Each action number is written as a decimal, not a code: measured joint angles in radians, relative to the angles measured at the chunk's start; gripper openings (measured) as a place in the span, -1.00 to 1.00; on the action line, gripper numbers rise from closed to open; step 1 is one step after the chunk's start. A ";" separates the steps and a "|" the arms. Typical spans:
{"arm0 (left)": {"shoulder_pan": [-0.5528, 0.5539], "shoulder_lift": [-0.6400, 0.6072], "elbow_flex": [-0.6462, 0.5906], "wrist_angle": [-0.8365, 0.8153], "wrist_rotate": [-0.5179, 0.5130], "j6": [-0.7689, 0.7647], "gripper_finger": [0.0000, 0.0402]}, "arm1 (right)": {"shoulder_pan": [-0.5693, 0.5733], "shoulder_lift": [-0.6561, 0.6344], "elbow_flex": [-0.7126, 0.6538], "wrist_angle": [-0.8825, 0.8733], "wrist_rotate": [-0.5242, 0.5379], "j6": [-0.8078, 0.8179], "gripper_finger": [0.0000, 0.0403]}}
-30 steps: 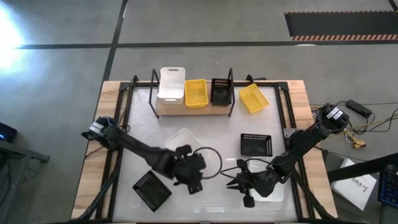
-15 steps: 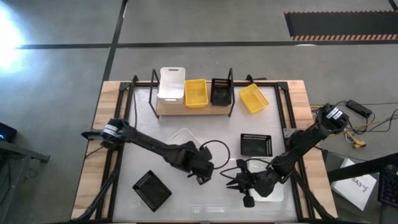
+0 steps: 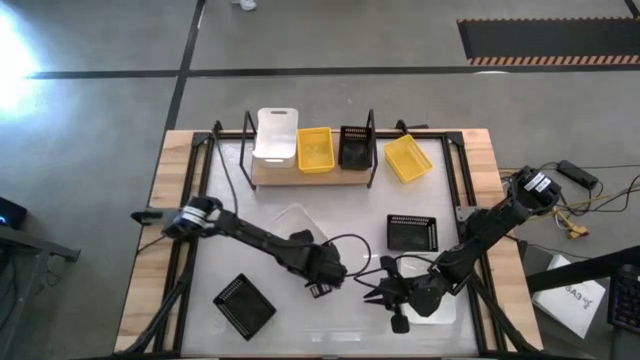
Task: Stack baskets on shelf by color
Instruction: Stack the left white bin on top of the white bin on the shelf, then stack the bottom black bin on top of the black bin on the shelf
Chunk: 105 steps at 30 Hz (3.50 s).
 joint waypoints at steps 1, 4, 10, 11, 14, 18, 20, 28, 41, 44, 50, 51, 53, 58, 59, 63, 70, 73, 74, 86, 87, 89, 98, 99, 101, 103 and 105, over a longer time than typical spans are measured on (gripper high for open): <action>-0.001 -0.002 0.001 -0.005 0.009 0.023 -0.50 | 0.000 0.000 0.000 -0.001 0.000 0.000 -0.83; -0.008 -0.010 0.003 -0.025 0.057 0.098 -0.84 | 0.000 0.000 0.000 -0.001 0.000 0.000 -0.83; -0.057 -0.087 0.044 -0.148 0.125 0.220 -0.98 | 0.000 0.000 0.000 -0.006 0.000 0.000 -0.83; -0.068 -0.100 0.054 -0.181 0.128 0.236 -0.99 | 0.000 0.000 0.000 -0.008 0.000 0.000 -0.83; -0.091 -0.159 0.082 -0.286 0.120 0.236 -0.99 | 0.000 0.000 0.000 -0.007 0.000 -0.006 -0.83; -0.094 -0.266 0.103 -0.366 0.015 0.214 -1.00 | 0.000 0.000 0.000 -0.006 0.000 -0.016 -0.83; -0.089 -0.322 0.103 -0.364 -0.043 0.211 -1.00 | 0.000 0.000 0.000 -0.006 0.000 -0.018 -0.83; -0.050 -0.492 0.100 -0.378 -0.271 0.383 -1.00 | -0.001 0.000 0.000 0.000 0.000 -0.019 -0.83; 0.267 -0.524 0.017 -0.378 -0.500 0.881 -1.00 | -0.001 0.001 0.000 0.000 0.028 -0.018 -0.83; 0.367 -0.524 -0.045 -0.372 -0.553 0.951 -1.00 | -0.001 0.001 0.000 0.000 0.028 -0.017 -0.83; 0.552 -0.524 -0.180 -0.185 -0.569 1.131 -1.00 | -0.001 0.001 0.000 0.000 0.029 -0.015 -0.83; 0.578 -0.525 -0.200 -0.142 -0.557 1.160 -1.00 | -0.001 0.001 0.000 0.000 0.028 -0.015 -0.83; 0.623 -0.526 -0.234 -0.073 -0.511 1.204 -1.00 | -0.001 0.001 0.000 0.000 0.028 -0.015 -0.83; 0.680 -0.529 -0.279 -0.008 -0.410 1.236 -1.00 | -0.001 0.001 0.000 0.000 0.029 -0.015 -0.83; 0.687 -0.529 -0.280 -0.011 -0.393 1.237 -1.00 | -0.001 0.001 0.000 0.000 0.028 -0.015 -0.83; 0.703 -0.529 -0.281 -0.009 -0.314 1.238 -1.00 | -0.001 0.001 0.000 0.000 0.028 -0.015 -0.83; 0.721 -0.529 -0.283 -0.008 -0.256 1.235 -1.00 | -0.001 0.001 0.000 0.000 0.028 -0.015 -0.83; 0.727 -0.529 -0.293 -0.008 -0.256 1.228 -1.00 | -0.001 0.001 0.000 0.000 0.028 -0.015 -0.83; 0.727 -0.529 -0.297 -0.009 -0.256 1.228 -1.00 | -0.001 0.001 0.000 0.000 0.028 -0.009 -0.83; 0.730 -0.556 -0.265 -0.023 -0.178 1.228 -0.45 | -0.001 0.001 0.000 0.000 0.028 -0.005 -0.83; 0.729 -0.566 -0.253 -0.028 -0.180 1.227 -0.39 | -0.001 0.001 0.000 0.000 0.028 -0.005 -0.83; 0.721 -0.598 -0.231 -0.033 -0.185 1.208 -0.31 | -0.001 0.001 0.000 0.000 0.028 -0.007 -0.83; 0.629 -0.714 -0.248 -0.026 -0.182 0.820 -0.30 | -0.010 0.001 0.000 0.000 0.027 -0.010 -0.83; 0.610 -0.717 -0.267 -0.014 -0.181 0.791 -0.31 | -0.013 0.001 0.000 0.000 0.027 -0.009 -0.83; 0.570 -0.720 -0.318 0.024 -0.178 0.757 -0.35 | -0.014 -0.002 0.009 -0.020 0.032 -0.008 -0.83; 0.520 -0.719 -0.375 0.075 -0.179 0.732 -0.38 | -0.012 -0.024 0.046 -0.084 0.041 -0.008 -0.83; 0.461 -0.715 -0.431 0.137 -0.179 0.695 -0.41 | -0.008 -0.062 0.109 -0.206 0.059 0.016 -0.83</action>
